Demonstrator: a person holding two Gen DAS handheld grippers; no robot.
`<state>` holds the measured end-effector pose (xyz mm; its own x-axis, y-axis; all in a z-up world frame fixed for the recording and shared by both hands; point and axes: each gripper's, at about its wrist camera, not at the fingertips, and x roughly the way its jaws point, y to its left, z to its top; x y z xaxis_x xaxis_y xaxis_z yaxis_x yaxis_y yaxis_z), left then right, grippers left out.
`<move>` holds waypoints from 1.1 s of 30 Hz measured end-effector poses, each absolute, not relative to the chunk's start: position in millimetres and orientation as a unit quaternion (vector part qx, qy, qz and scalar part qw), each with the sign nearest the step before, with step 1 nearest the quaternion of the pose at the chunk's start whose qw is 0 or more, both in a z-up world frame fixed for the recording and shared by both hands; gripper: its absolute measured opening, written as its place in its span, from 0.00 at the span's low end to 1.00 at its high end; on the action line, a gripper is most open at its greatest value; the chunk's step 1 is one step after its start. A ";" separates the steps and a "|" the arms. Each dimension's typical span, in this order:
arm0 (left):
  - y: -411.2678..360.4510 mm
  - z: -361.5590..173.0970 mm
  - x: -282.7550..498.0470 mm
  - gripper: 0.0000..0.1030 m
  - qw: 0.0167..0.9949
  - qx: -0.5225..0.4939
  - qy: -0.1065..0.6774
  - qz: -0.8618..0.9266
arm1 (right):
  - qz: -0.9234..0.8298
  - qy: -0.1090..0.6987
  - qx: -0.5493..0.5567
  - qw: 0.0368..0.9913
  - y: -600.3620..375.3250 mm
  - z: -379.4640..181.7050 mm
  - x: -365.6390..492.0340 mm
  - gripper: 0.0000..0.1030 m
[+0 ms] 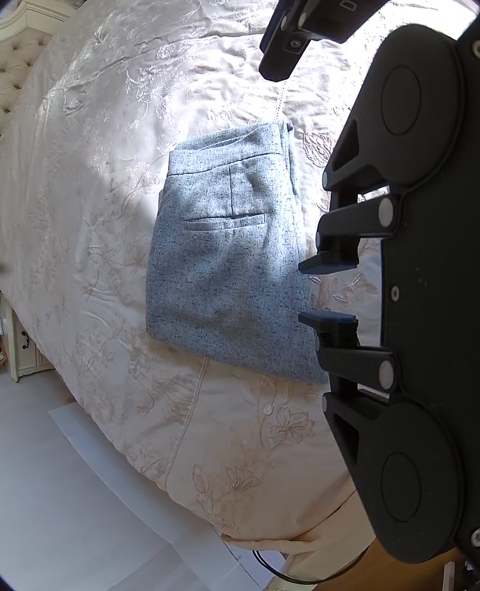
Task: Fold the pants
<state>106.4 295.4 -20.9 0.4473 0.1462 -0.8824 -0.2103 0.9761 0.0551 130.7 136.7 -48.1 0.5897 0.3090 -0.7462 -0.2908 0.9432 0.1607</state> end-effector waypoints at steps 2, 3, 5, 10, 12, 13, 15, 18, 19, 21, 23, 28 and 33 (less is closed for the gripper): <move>294.2 -21.3 106.5 0.30 0.850 -0.030 0.515 0.105 | 0.168 0.421 0.012 0.891 136.2 -48.3 131.7 0.21; 293.6 -21.5 106.0 0.30 0.850 -0.030 0.515 0.106 | 0.168 0.421 0.012 0.891 135.9 -48.5 131.7 0.21; 293.2 -21.8 105.9 0.30 0.849 -0.030 0.516 0.106 | 0.167 0.422 0.012 0.891 135.4 -49.2 132.4 0.21; 291.8 -21.6 106.4 0.30 0.848 -0.028 0.518 0.108 | 0.171 0.425 0.012 0.889 136.7 -51.3 134.1 0.21; 291.0 -21.8 106.8 0.30 0.848 -0.026 0.519 0.109 | 0.172 0.425 0.011 0.888 137.6 -51.7 134.7 0.21; 290.8 -21.8 107.0 0.30 0.847 -0.026 0.519 0.109 | 0.173 0.425 0.011 0.888 137.9 -51.9 134.9 0.21; 291.1 -21.9 107.0 0.30 0.847 -0.027 0.520 0.110 | 0.174 0.425 0.010 0.888 138.1 -52.5 135.9 0.21; 291.2 -21.6 106.9 0.30 0.847 -0.027 0.519 0.111 | 0.175 0.425 0.010 0.888 138.3 -53.0 136.3 0.21; 291.1 -21.9 106.7 0.30 0.847 -0.027 0.519 0.111 | 0.174 0.425 0.010 0.888 138.4 -53.0 136.4 0.21; 291.3 -22.2 106.4 0.30 0.847 -0.028 0.519 0.112 | 0.175 0.425 0.010 0.888 138.4 -53.3 136.5 0.21; 291.2 -22.1 106.3 0.30 0.847 -0.028 0.519 0.111 | 0.174 0.426 0.010 0.888 138.6 -53.5 136.8 0.21; 290.4 -22.5 105.6 0.30 0.847 -0.026 0.519 0.109 | 0.177 0.428 0.008 0.886 140.3 -54.8 136.5 0.21; 290.3 -23.3 106.2 0.30 0.847 -0.027 0.520 0.108 | 0.177 0.431 0.008 0.885 141.3 -56.1 136.8 0.21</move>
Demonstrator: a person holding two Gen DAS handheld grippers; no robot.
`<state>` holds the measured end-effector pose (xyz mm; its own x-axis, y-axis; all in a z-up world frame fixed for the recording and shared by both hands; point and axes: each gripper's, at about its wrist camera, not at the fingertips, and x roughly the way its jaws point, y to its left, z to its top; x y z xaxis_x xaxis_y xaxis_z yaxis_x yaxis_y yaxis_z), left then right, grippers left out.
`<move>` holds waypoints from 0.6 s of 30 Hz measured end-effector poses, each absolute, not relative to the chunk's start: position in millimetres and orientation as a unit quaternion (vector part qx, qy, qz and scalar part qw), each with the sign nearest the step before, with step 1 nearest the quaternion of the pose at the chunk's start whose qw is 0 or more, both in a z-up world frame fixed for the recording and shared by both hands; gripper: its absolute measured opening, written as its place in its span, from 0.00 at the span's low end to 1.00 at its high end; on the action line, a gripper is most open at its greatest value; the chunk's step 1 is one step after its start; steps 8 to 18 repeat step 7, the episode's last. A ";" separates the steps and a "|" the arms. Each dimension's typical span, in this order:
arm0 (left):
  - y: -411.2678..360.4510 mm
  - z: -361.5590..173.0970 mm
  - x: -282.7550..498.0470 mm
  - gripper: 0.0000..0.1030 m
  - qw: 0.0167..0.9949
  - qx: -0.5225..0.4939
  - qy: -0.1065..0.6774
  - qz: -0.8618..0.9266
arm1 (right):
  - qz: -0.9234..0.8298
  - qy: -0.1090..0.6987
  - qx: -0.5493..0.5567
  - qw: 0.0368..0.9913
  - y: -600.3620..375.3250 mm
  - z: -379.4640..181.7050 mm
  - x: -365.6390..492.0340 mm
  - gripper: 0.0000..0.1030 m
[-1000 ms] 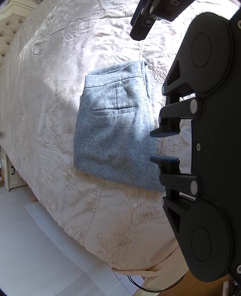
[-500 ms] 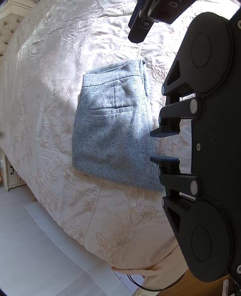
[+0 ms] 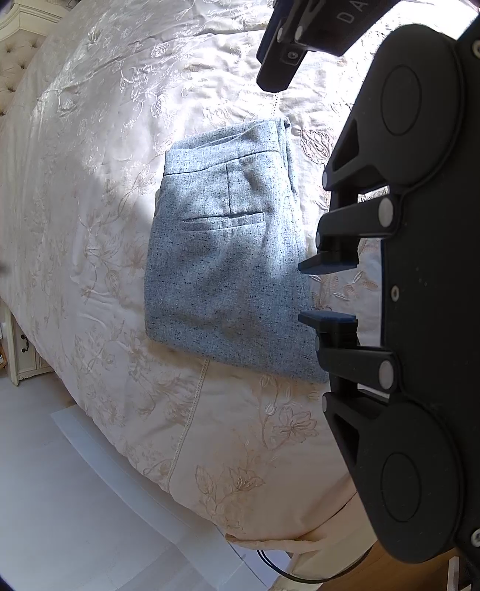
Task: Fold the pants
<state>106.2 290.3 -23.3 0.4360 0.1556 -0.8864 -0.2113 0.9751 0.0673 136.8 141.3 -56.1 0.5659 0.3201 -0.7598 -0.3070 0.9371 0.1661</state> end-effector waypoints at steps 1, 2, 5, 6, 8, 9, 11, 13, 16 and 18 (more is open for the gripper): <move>290.7 -23.7 106.7 0.30 0.846 -0.028 0.521 0.108 | 0.177 0.431 0.008 0.885 141.3 -56.4 136.8 0.21; 291.3 -24.1 107.0 0.30 0.846 -0.028 0.522 0.108 | 0.177 0.432 0.008 0.884 141.4 -56.8 137.1 0.21; 292.9 -25.2 109.4 0.30 0.844 -0.028 0.524 0.110 | 0.176 0.434 0.009 0.883 141.9 -57.9 137.7 0.21; 293.1 -25.7 109.8 0.30 0.843 -0.029 0.525 0.111 | 0.176 0.435 0.009 0.883 142.1 -58.4 138.0 0.21; 293.4 -26.1 110.2 0.30 0.843 -0.029 0.526 0.111 | 0.176 0.435 0.009 0.883 142.5 -58.6 138.4 0.21; 293.4 -26.1 110.2 0.30 0.843 -0.029 0.526 0.111 | 0.176 0.435 0.009 0.883 142.5 -58.6 138.4 0.21; 293.4 -26.1 110.2 0.30 0.843 -0.029 0.526 0.111 | 0.176 0.435 0.009 0.883 142.5 -58.6 138.4 0.21; 293.4 -26.1 110.2 0.30 0.843 -0.029 0.526 0.111 | 0.176 0.435 0.009 0.883 142.5 -58.6 138.4 0.21; 293.4 -26.1 110.2 0.30 0.843 -0.029 0.526 0.111 | 0.176 0.435 0.009 0.883 142.5 -58.6 138.4 0.21; 293.4 -26.1 110.2 0.30 0.843 -0.029 0.526 0.111 | 0.176 0.435 0.009 0.883 142.5 -58.6 138.4 0.21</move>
